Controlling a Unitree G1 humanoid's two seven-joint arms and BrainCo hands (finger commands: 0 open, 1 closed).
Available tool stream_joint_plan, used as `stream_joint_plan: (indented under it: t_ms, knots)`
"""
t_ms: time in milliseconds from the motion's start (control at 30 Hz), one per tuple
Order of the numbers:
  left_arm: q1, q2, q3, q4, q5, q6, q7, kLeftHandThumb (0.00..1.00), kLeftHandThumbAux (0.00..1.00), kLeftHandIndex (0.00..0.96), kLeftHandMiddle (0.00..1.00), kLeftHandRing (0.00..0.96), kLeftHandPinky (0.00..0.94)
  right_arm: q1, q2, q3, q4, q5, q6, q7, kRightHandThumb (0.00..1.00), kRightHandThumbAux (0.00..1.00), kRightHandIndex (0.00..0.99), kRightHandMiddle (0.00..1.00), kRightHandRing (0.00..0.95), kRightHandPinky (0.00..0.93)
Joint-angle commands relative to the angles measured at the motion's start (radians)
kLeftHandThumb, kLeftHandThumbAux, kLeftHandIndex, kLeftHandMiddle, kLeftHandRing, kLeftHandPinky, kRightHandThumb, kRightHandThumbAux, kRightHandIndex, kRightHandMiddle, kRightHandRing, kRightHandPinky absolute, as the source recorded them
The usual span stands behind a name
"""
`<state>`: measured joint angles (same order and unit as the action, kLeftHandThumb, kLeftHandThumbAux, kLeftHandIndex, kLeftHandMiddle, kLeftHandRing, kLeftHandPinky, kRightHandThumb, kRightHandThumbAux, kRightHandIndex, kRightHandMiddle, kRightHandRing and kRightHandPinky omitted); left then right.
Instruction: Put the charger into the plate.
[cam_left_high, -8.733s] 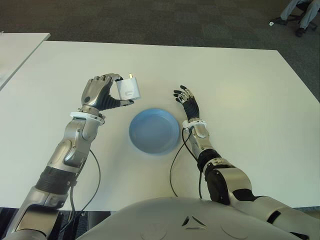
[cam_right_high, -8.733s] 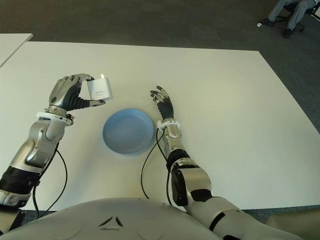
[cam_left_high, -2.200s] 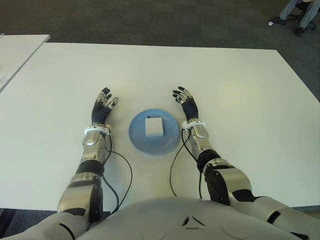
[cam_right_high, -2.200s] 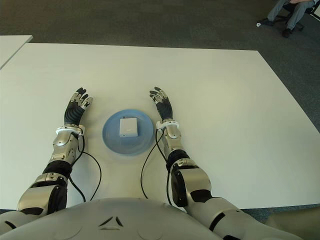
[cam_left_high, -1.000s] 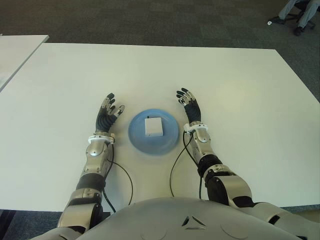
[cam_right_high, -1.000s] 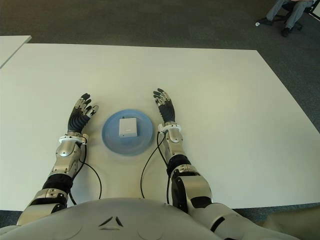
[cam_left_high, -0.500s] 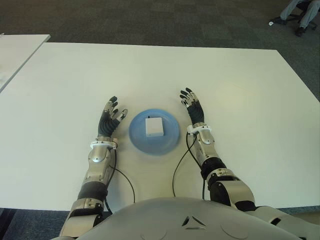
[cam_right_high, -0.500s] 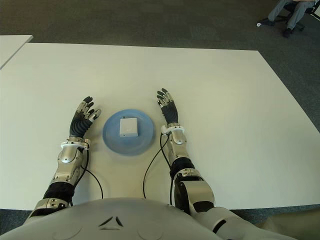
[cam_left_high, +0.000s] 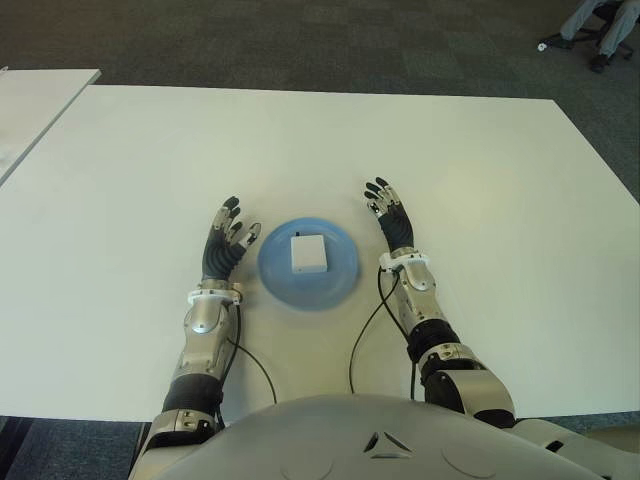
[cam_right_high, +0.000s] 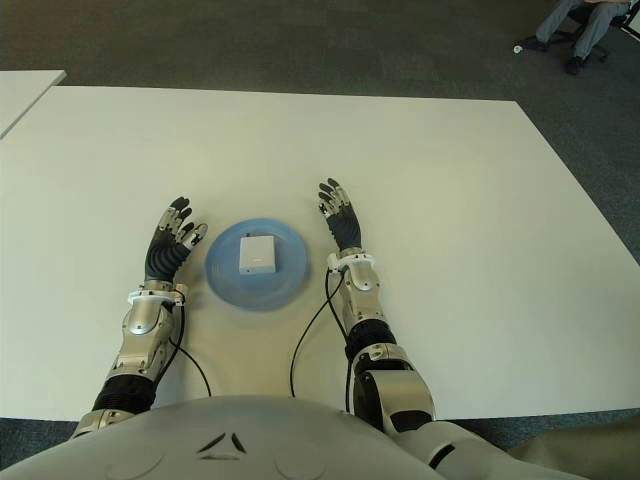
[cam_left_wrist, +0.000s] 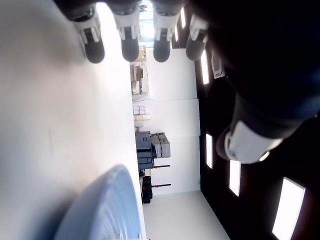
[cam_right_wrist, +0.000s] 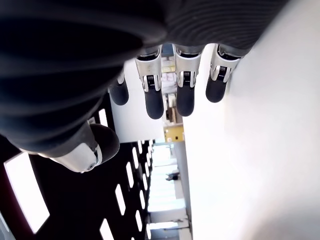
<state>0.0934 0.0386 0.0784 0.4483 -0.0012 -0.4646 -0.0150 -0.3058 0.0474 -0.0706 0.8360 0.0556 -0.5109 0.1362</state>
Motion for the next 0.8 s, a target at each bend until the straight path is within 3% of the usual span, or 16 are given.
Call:
stream_joint_plan:
  t_ms: [33, 800]
  knots:
    - [0.038, -0.020, -0.009, 0.038, -0.009, 0.042, -0.005, 0.149, 0.691, 0.033, 0.073, 0.067, 0.096, 0.029, 0.001, 0.003, 0.000, 0.004, 0.037, 0.004, 0.000, 0.565, 0.080, 0.163, 0.119, 0.087]
    - [0.033, -0.008, -0.019, 0.046, -0.026, 0.060, -0.021, 0.108, 0.705, 0.039, 0.086, 0.087, 0.121, 0.053, 0.043, 0.036, -0.028, -0.006, 0.070, -0.012, 0.002, 0.585, 0.087, 0.153, 0.120, 0.112]
